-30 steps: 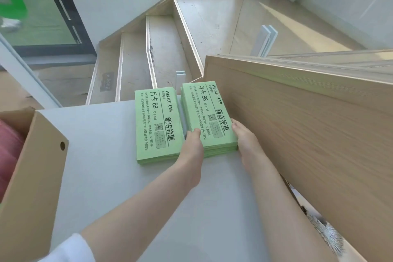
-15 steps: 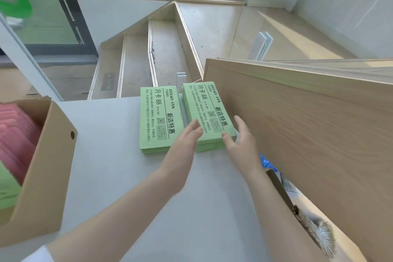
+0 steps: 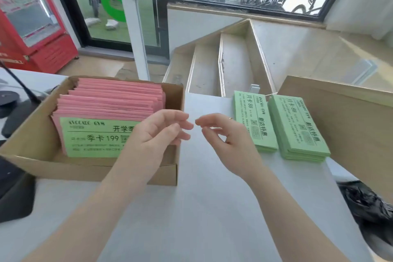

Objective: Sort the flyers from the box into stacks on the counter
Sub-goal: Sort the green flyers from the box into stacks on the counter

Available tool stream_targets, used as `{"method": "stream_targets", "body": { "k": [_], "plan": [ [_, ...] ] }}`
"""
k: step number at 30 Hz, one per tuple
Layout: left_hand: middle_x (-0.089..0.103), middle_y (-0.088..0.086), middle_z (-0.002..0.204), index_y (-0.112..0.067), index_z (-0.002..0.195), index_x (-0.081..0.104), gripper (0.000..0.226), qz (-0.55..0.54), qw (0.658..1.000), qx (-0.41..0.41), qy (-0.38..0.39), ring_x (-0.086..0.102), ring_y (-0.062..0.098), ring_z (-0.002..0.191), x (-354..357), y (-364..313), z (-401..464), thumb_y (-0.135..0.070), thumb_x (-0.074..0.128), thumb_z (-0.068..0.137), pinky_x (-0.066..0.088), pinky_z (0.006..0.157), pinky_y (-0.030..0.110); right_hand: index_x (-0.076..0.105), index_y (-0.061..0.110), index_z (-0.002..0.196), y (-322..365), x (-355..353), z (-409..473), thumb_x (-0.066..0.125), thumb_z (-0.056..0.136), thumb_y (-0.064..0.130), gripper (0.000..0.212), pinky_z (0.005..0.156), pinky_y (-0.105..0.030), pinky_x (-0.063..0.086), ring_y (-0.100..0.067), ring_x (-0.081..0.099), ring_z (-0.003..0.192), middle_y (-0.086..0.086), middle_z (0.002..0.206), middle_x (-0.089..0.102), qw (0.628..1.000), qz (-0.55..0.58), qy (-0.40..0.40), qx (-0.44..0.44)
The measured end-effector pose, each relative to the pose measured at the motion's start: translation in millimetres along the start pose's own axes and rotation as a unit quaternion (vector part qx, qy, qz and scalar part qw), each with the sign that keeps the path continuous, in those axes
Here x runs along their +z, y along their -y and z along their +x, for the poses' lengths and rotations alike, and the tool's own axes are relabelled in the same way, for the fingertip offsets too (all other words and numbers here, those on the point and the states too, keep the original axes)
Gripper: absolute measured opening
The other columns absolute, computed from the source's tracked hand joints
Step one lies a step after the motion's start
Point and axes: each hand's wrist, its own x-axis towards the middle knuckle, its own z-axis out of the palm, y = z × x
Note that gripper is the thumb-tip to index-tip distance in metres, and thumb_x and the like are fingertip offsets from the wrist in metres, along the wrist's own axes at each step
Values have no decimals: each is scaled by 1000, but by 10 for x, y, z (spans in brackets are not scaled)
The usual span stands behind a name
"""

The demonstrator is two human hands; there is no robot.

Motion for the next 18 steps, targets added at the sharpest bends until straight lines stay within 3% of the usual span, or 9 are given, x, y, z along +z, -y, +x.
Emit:
{"method": "stream_targets", "body": {
  "k": [4, 7, 9, 12, 14, 16, 18],
  "plan": [
    [71, -9, 87, -23, 93, 64, 15, 108, 994, 31, -17, 65, 6, 79, -948, -67, 15, -18, 52, 87, 51, 77, 20, 66, 16, 101, 370, 636, 258, 54, 88, 10, 18, 80, -14, 46, -5, 58, 89, 8, 96, 64, 999, -34, 21, -31],
    [70, -12, 86, -28, 96, 63, 15, 277, 959, 54, 1, 63, 1, 79, -1654, 1, 191, -17, 55, 90, 48, 73, 15, 61, 17, 109, 474, 1068, 450, 55, 89, 14, 21, 87, -26, 46, -12, 58, 94, 3, 107, 61, 992, -124, 24, 22],
    [65, -16, 90, -24, 102, 63, 17, 387, 916, 95, 49, 61, 0, 80, -2025, 74, 363, -16, 58, 88, 47, 75, 10, 55, 13, 120, 459, 1281, 558, 55, 89, 18, 31, 93, -29, 43, -16, 55, 104, -2, 118, 57, 974, -207, 16, 90],
    [59, -11, 105, -16, 115, 60, 27, 512, 823, 177, 172, 58, 8, 97, -2349, 173, 653, -16, 58, 88, 48, 90, 28, 51, 9, 124, 450, 1454, 633, 55, 90, 20, 36, 94, -32, 41, -22, 53, 108, -8, 123, 52, 950, -251, -25, 184],
    [53, -5, 127, -19, 124, 56, 34, 542, 773, 209, 255, 51, 15, 117, -2421, 207, 800, -20, 56, 90, 43, 99, 35, 51, 7, 121, 449, 1512, 631, 57, 89, 18, 35, 91, -31, 40, -25, 54, 106, -10, 120, 55, 937, -256, -62, 232],
    [35, -3, 148, -27, 135, 46, 43, 572, 717, 227, 327, 33, 16, 135, -2390, 261, 889, -25, 52, 93, 29, 112, 35, 51, 8, 122, 428, 1533, 591, 57, 89, 18, 35, 89, -30, 40, -25, 55, 107, -9, 120, 58, 926, -242, -68, 282],
    [14, -7, 156, -36, 140, 34, 46, 613, 664, 232, 359, 15, 12, 143, -2376, 340, 972, -29, 45, 96, 14, 115, 29, 53, 8, 122, 418, 1560, 548, 57, 88, 19, 35, 88, -29, 41, -22, 55, 110, -5, 121, 60, 919, -216, -62, 323]
  ]
}}
